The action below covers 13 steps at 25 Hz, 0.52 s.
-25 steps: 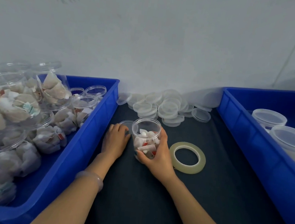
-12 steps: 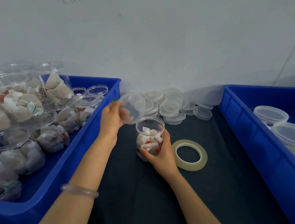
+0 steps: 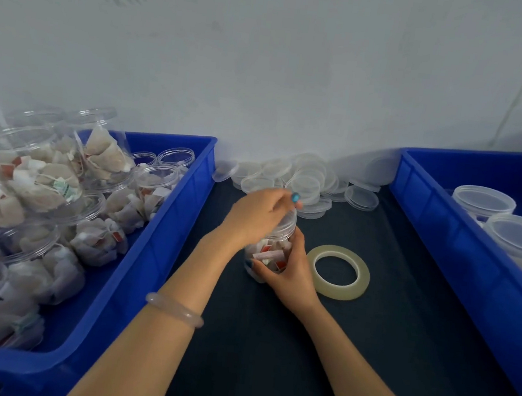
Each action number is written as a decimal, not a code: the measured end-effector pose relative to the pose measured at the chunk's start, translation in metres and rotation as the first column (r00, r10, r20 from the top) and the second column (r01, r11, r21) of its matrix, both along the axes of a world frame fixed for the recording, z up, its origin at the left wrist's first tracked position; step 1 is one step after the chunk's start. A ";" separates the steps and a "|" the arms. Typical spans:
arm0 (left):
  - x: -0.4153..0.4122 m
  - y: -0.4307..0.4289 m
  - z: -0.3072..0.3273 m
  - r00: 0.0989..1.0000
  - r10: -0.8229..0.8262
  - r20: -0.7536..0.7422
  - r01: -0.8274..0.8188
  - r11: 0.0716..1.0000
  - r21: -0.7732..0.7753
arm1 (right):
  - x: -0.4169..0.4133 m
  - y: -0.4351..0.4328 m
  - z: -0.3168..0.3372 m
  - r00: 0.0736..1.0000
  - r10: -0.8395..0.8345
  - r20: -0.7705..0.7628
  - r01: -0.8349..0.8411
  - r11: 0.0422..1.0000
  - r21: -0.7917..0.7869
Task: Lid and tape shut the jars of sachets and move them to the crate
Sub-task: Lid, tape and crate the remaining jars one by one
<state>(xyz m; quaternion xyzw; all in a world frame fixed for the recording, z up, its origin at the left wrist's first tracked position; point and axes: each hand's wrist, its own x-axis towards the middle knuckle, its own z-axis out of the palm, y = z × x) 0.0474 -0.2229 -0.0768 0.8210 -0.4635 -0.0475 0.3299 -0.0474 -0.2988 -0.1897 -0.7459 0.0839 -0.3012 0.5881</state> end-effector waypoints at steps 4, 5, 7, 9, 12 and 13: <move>-0.002 0.010 -0.001 0.960 -0.142 0.240 0.086 0.970 0.229 | 0.003 -0.001 -0.003 1.000 -0.010 0.017 0.010 0.999 -0.036; -0.004 0.010 -0.002 0.951 -0.108 0.288 0.047 0.976 0.212 | 0.004 -0.001 -0.003 1.000 -0.011 0.017 0.012 0.998 -0.054; -0.014 0.004 -0.005 0.942 0.002 0.334 -0.061 0.984 0.167 | 0.005 -0.001 -0.005 1.000 -0.011 0.007 0.012 0.998 -0.068; -0.026 -0.004 -0.008 0.922 0.141 0.362 -0.204 0.969 0.143 | 0.005 0.000 -0.006 1.000 -0.026 0.004 0.026 0.995 -0.091; -0.043 -0.020 -0.011 0.814 0.330 0.477 -0.465 0.863 0.197 | 0.001 0.004 0.002 0.998 -0.048 0.043 0.055 0.984 -0.167; -0.046 -0.025 -0.010 0.774 0.366 0.516 -0.531 0.819 0.216 | 0.001 0.004 0.004 0.997 -0.051 0.051 0.060 0.979 -0.193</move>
